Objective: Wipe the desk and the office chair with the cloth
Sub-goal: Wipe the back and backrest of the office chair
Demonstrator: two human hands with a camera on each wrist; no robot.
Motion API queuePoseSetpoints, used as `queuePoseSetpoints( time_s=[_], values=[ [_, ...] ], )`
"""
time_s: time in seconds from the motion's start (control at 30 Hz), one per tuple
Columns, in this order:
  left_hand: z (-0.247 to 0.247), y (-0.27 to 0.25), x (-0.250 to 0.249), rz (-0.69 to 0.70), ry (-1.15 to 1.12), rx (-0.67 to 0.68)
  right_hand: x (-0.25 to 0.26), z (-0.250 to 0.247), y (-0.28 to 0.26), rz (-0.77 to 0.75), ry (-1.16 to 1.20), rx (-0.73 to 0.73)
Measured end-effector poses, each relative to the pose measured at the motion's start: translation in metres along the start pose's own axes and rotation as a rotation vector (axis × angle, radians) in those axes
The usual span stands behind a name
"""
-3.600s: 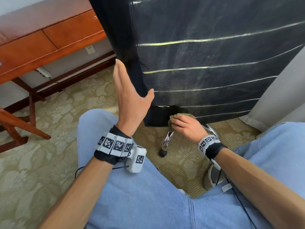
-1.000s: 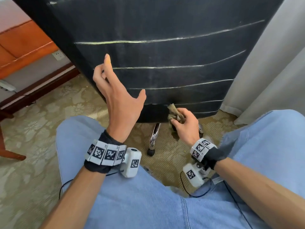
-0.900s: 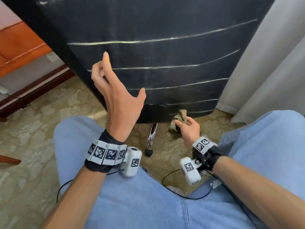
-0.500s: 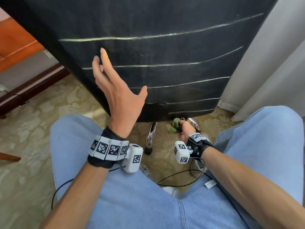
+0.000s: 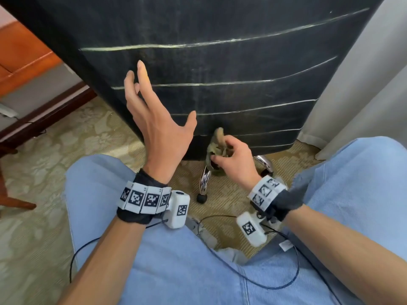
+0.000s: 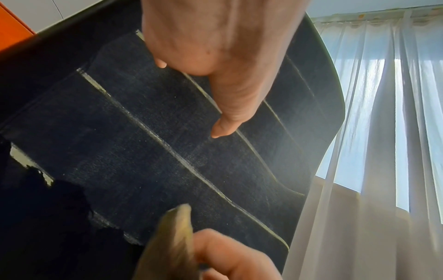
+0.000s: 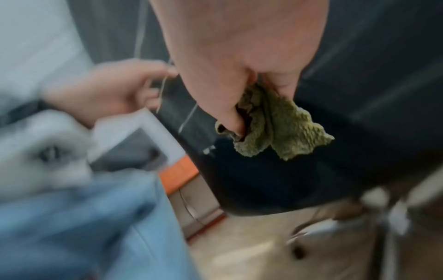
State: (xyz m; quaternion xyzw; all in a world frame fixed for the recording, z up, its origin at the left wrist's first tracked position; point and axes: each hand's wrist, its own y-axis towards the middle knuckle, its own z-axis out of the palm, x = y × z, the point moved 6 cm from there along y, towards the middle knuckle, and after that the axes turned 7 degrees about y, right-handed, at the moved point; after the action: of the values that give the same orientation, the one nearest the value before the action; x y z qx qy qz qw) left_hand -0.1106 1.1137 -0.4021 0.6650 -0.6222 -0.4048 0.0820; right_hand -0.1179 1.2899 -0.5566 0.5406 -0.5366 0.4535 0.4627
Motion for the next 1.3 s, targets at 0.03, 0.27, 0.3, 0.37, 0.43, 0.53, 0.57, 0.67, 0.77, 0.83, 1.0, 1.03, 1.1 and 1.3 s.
queuePoseSetpoints(
  time_s=[0.03,0.27,0.3,0.37,0.43,0.53,0.57,0.67,0.77,0.83,1.0,1.03,1.1,1.3],
  values=[
    [0.000,0.000,0.000,0.000,0.001,0.000,0.008,0.003,-0.004,-0.203,-0.222,0.079],
    [0.003,0.001,-0.002,0.003,0.022,-0.028,-0.026,0.004,-0.001,-0.899,-0.995,0.193],
    [0.004,0.001,-0.002,0.003,0.025,-0.032,-0.034,-0.001,0.003,-0.928,-1.022,0.186],
    [0.005,0.001,-0.002,0.004,0.031,-0.037,-0.053,-0.006,0.009,-0.956,-1.060,0.201],
    [0.006,0.000,-0.002,0.004,0.036,-0.036,-0.070,-0.009,0.009,-0.937,-1.075,0.250],
    [0.007,0.000,0.000,0.003,0.049,-0.034,-0.079,-0.006,0.008,-0.860,-1.082,0.294],
    [0.007,0.000,0.000,0.005,0.052,-0.034,-0.078,-0.004,0.007,-0.831,-1.088,0.301],
    [0.007,-0.001,-0.001,0.004,0.043,-0.032,-0.075,-0.001,0.005,-0.803,-1.084,0.289],
    [0.008,-0.001,-0.003,-0.005,0.027,-0.026,-0.073,-0.002,0.004,-0.820,-1.098,0.293],
    [0.007,-0.002,-0.004,-0.004,0.028,-0.025,-0.068,-0.002,0.002,-0.819,-1.088,0.285],
    [0.009,-0.001,-0.005,-0.017,0.035,-0.032,-0.034,-0.004,-0.009,-0.937,-1.013,0.181],
    [0.009,-0.001,-0.005,-0.021,0.033,-0.031,-0.025,-0.004,-0.010,-0.976,-0.989,0.145],
    [0.011,-0.001,-0.005,-0.028,0.027,-0.028,-0.012,-0.005,-0.010,-1.021,-0.957,0.070],
    [0.013,-0.001,-0.007,-0.034,0.019,-0.037,-0.054,-0.010,0.005,-0.864,-1.097,0.160]
  ],
)
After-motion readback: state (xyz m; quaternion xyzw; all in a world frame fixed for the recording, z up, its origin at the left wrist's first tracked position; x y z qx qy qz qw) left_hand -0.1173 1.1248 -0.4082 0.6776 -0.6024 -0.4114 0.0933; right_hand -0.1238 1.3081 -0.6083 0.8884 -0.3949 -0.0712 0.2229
